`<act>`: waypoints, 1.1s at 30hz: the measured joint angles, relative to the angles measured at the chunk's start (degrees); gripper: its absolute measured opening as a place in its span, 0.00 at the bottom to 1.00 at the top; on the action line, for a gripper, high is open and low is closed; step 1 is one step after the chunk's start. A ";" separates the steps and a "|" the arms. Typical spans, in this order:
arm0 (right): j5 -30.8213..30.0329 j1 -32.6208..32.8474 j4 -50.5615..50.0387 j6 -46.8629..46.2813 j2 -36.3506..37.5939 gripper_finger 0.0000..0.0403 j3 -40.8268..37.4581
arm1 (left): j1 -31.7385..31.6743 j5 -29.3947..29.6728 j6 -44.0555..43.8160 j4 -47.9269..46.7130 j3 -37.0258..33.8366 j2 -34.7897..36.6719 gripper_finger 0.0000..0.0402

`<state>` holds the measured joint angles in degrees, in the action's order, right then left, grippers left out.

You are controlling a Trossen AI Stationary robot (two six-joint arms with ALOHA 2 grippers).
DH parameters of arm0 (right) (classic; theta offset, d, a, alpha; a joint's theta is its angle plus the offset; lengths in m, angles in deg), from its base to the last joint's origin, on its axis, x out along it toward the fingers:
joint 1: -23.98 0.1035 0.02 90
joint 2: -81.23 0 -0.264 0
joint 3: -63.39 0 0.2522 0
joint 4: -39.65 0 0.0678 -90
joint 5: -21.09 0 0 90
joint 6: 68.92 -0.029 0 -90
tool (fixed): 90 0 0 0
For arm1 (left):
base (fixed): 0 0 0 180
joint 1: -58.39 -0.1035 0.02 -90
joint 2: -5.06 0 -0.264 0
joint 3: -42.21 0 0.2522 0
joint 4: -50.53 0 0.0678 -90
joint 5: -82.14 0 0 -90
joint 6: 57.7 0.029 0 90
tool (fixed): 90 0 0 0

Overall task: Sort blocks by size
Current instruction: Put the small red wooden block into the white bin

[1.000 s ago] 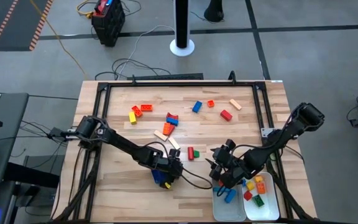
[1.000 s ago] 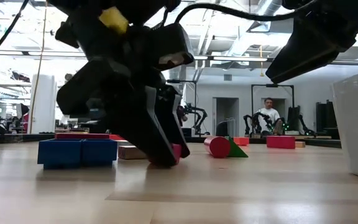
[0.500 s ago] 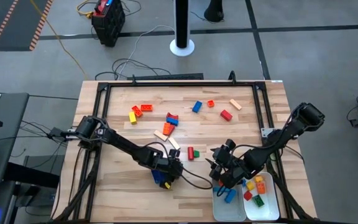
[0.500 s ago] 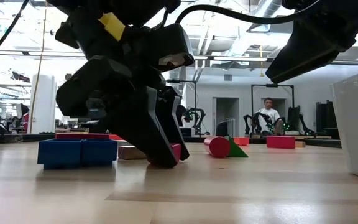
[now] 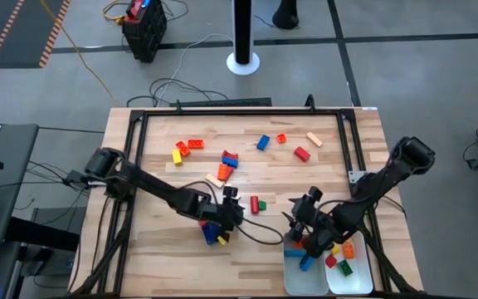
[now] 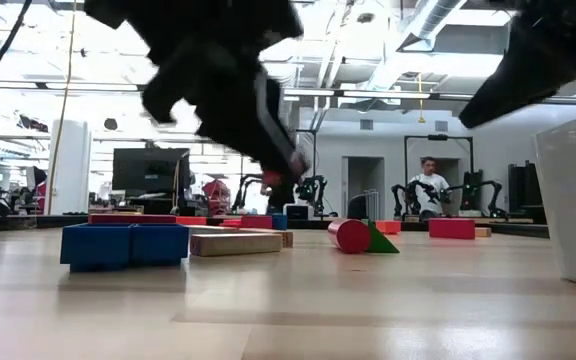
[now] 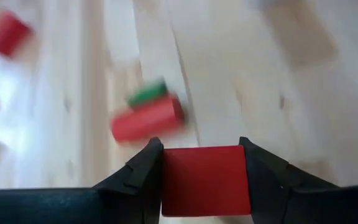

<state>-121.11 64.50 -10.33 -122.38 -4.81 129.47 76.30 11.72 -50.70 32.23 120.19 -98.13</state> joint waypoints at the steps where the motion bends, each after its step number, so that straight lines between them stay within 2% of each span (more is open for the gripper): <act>1: -1.09 0.48 1.52 3.67 -0.41 0.63 0.00 | -0.30 -1.11 0.95 1.26 0.01 0.41 0.41; 9: -2.39 3.05 23.79 38.50 -6.51 0.54 0.00 | -1.15 -14.87 2.60 21.96 -3.09 0.91 0.41; 13: -2.80 3.37 30.63 54.95 -8.96 0.52 1.18 | -1.64 -17.10 -0.57 24.05 -3.49 0.93 0.43; 16: -6.83 3.35 30.61 59.84 -10.32 0.53 3.84 | -1.92 -18.19 -2.68 24.13 -3.49 0.93 0.46; 25: -7.37 1.02 27.99 77.84 -16.34 0.54 13.13 | -2.92 -20.26 -10.19 25.49 -3.51 0.93 0.42; 33: -5.72 0.22 25.26 79.46 -17.37 0.54 15.89 | -2.99 -23.07 -12.21 26.96 -3.51 0.95 0.44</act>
<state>-126.84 64.72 14.93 -42.92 -22.18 145.36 73.31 -11.35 -62.91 59.19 116.68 -97.18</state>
